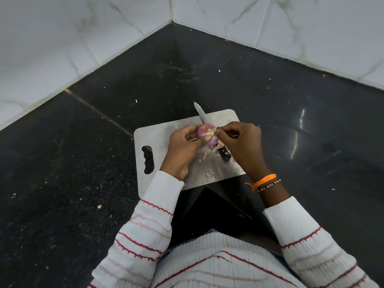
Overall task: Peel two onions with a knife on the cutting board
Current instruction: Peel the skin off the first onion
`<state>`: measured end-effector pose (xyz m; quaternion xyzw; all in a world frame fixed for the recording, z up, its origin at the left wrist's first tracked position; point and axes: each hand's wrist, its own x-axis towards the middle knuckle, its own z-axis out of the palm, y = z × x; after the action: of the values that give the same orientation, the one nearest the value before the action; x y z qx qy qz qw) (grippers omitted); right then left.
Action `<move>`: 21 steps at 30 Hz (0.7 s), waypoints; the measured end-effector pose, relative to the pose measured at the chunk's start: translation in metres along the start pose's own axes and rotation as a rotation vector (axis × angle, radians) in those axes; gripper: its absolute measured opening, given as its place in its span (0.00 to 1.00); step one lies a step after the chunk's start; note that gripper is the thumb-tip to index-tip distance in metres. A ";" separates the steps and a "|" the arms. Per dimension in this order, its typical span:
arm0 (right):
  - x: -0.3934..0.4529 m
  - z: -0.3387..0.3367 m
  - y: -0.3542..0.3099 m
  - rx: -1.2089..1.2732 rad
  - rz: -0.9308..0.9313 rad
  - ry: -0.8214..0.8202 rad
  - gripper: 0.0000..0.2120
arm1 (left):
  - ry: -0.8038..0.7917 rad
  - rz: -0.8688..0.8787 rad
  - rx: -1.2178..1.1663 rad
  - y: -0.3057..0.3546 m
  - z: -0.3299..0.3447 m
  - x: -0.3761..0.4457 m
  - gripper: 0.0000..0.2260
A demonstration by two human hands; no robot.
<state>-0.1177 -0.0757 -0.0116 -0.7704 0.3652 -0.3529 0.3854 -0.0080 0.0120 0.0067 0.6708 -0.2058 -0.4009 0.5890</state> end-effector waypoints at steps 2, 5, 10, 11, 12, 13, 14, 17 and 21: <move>0.000 0.001 0.002 -0.005 -0.004 0.012 0.04 | -0.010 0.001 0.006 0.000 0.000 0.000 0.15; 0.000 -0.001 0.001 0.113 0.109 0.037 0.05 | -0.060 -0.006 -0.011 0.000 0.000 0.001 0.15; -0.003 -0.008 -0.009 0.574 0.342 -0.031 0.07 | -0.176 -0.109 -0.260 0.000 0.000 0.001 0.13; -0.003 -0.009 -0.009 0.601 0.337 -0.060 0.07 | -0.177 -0.122 -0.290 0.001 0.001 0.001 0.13; -0.003 -0.011 -0.009 0.609 0.327 -0.081 0.08 | -0.175 -0.128 -0.307 0.000 0.001 0.002 0.13; -0.003 -0.012 -0.009 0.594 0.311 -0.090 0.08 | -0.177 -0.129 -0.318 -0.001 0.000 0.003 0.13; -0.002 -0.012 -0.009 0.575 0.296 -0.094 0.09 | -0.182 -0.129 -0.323 -0.001 -0.001 0.004 0.13; -0.003 -0.013 -0.010 0.541 0.254 -0.092 0.10 | -0.220 -0.132 -0.329 -0.002 -0.002 0.003 0.14; -0.004 -0.011 -0.013 0.514 0.229 -0.076 0.11 | -0.248 -0.123 -0.324 -0.004 -0.002 0.003 0.12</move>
<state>-0.1250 -0.0706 0.0038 -0.6139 0.3336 -0.3589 0.6189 -0.0052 0.0120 0.0023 0.5240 -0.1682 -0.5434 0.6339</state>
